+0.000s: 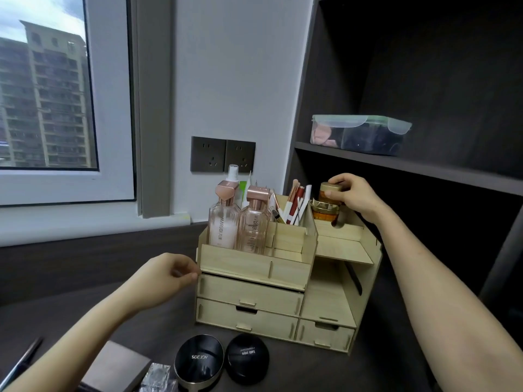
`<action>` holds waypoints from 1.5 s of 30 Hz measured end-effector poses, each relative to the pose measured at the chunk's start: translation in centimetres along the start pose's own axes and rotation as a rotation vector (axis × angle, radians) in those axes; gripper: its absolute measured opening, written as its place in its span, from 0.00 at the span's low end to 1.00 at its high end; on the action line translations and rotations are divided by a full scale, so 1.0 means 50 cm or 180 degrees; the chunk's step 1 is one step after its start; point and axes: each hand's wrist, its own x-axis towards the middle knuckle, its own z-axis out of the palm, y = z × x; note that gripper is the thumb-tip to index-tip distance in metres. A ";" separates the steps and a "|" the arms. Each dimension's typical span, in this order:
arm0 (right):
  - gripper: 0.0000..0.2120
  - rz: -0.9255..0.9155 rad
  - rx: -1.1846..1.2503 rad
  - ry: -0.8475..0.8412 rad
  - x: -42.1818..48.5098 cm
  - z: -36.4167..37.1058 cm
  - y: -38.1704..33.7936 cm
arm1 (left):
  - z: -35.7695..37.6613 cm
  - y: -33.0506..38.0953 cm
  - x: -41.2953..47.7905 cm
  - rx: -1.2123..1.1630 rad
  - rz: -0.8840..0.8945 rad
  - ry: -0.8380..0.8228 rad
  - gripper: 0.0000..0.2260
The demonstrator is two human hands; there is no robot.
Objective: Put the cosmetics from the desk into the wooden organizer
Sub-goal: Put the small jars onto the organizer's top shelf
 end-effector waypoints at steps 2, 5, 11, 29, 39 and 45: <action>0.22 0.0099 0.0110 0.0097 -0.016 -0.024 0.006 | 0.001 -0.002 0.000 -0.0049 -0.0009 0.0030 0.05; 0.23 0.0125 -0.0098 -0.0173 -0.043 -0.065 0.019 | 0.006 -0.007 0.001 -0.0092 -0.0014 0.0006 0.05; 0.22 0.0180 -0.0675 -0.0696 -0.053 -0.095 0.020 | 0.020 -0.004 0.001 -0.0110 -0.0013 -0.0043 0.05; 0.14 0.0340 -0.1113 -0.1469 -0.030 -0.105 0.018 | 0.000 0.000 -0.010 -0.0073 -0.0107 0.0010 0.05; 0.07 -0.0836 -0.1200 -0.0537 -0.160 -0.034 -0.115 | -0.024 -0.005 -0.035 -0.0063 -0.0088 0.0073 0.06; 0.06 -0.1298 -0.0413 -0.1924 -0.339 0.121 -0.206 | -0.046 -0.044 -0.094 0.0089 -0.0275 0.0137 0.05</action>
